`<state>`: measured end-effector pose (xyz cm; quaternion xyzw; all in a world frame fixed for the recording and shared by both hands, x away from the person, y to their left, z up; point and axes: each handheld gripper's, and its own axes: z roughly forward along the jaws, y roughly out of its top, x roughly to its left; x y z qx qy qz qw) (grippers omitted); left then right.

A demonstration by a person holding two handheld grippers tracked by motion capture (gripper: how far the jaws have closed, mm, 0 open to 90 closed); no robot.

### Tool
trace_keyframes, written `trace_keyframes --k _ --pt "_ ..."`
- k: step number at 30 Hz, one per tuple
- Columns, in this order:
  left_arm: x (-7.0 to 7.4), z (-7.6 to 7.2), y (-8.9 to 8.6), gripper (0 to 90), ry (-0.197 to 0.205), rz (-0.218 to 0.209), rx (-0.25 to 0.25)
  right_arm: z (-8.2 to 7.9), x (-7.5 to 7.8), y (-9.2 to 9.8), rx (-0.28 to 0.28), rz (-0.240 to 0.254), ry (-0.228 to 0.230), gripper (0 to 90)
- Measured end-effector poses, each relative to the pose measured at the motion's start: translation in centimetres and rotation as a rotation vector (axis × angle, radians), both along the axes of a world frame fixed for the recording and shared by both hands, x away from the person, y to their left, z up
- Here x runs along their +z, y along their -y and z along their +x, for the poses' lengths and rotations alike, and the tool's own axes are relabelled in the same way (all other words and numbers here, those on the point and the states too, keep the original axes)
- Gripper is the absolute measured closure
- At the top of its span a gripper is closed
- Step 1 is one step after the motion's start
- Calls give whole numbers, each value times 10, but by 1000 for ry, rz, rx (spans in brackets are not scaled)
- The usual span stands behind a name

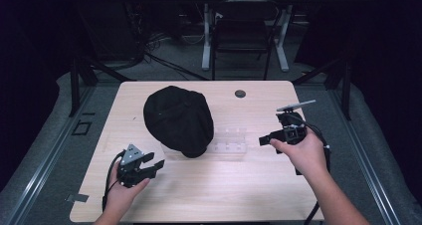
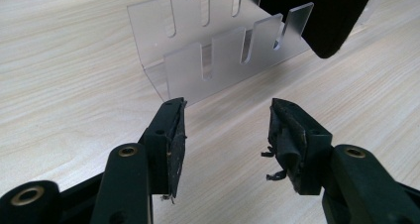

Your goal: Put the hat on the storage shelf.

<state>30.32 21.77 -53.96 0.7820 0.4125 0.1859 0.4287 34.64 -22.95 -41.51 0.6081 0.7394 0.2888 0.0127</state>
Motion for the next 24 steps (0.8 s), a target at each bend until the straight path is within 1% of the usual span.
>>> trace_keyframes --k 1,2,3,4,6,7,9,10,11,13,14,15,16,19,20,21,22,23,24 --pt "0 0 0 490 -1 3 -2 -1 -4 0 0 10 3 573" --pt "0 0 0 489 -1 3 -2 -3 -7 -1 2 -2 -7 571" --pt "-1 0 0 489 -1 2 -3 -5 -11 -1 5 -3 7 568" --pt "-1 0 1 488 0 2 -2 -7 -14 -1 4 -1 7 567" --pt "-1 -1 1 487 -3 4 -4 -10 -22 0 5 4 7 563" --pt "-1 -1 1 484 -3 3 -5 -12 -26 0 0 17 11 562" --pt "-1 -1 2 477 -2 4 -9 -16 -32 1 2 4 14 561" --pt "-1 -1 2 475 -2 1 -12 -18 -36 2 3 9 24 561" --pt "-1 -1 2 471 -2 -2 -14 -20 -40 2 1 3 21 561" --pt "0 -1 3 466 -3 -1 -20 -25 -49 4 10 21 29 561" --pt "0 -2 4 465 -5 1 -23 -27 -54 5 9 40 29 561" --pt "0 -2 4 463 0 -3 -26 -29 -58 6 10 55 28 561" --pt "0 -2 5 462 7 -7 -27 -31 -63 8 6 69 37 561" --pt "2 -3 7 459 10 -17 -36 -38 -75 13 -16 80 56 561" --pt "3 -4 8 456 6 -25 -43 -40 -78 15 -17 84 67 561" --pt "4 -4 9 450 10 -39 -47 -42 -81 16 -25 80 84 560" --pt "7 -4 10 437 5 -54 -58 -44 -84 17 -26 73 93 557" --pt "9 -4 11 418 6 -85 -65 -46 -87 18 -34 67 107 551" --pt "13 -3 12 396 -3 -120 -81 -48 -90 20 -37 70 123 544"
